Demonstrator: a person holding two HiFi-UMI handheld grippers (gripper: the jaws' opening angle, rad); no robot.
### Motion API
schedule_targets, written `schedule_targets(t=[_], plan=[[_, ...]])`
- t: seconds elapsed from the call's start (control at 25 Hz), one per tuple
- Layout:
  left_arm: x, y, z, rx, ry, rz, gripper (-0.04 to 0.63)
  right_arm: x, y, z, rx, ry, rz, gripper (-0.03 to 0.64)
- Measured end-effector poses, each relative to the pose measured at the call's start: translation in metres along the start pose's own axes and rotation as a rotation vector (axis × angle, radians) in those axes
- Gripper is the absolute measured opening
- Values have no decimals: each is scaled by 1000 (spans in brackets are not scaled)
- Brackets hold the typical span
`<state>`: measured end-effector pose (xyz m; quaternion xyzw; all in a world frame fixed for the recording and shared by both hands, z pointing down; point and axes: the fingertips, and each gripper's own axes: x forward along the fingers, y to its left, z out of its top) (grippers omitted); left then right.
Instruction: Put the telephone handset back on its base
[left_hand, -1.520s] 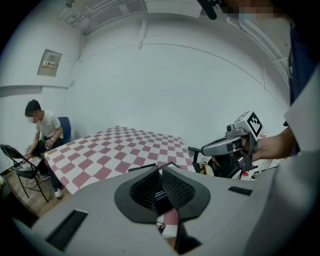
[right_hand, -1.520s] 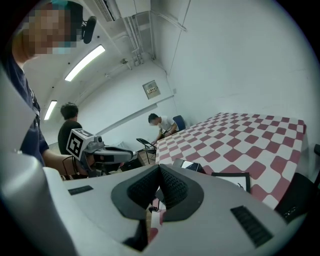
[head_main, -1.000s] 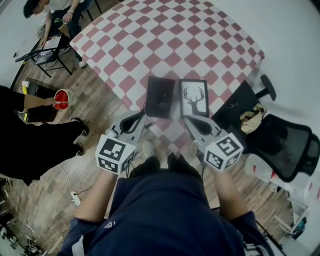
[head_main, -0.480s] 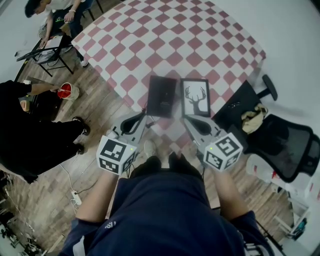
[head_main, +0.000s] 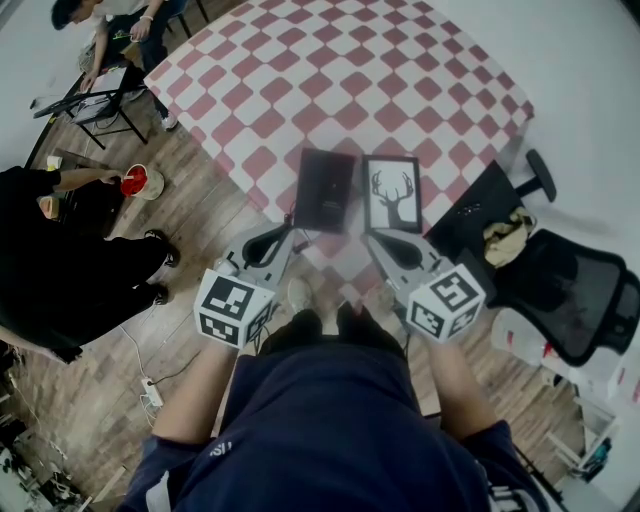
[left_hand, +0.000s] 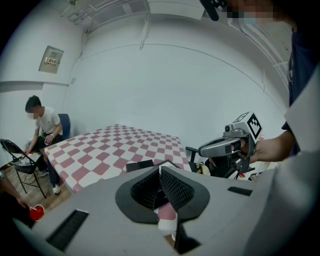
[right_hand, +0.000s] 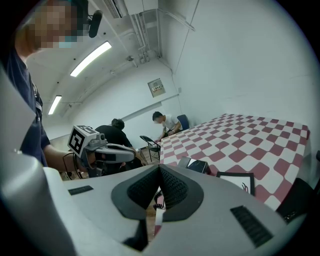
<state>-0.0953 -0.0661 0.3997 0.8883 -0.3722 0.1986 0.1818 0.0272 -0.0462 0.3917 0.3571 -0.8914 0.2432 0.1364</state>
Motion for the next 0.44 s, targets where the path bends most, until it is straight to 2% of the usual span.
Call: schedule_targets(t=[0.44], plan=[[1,1,-4,-17,2,4,40,2,0,-5,-7,12,7,15]])
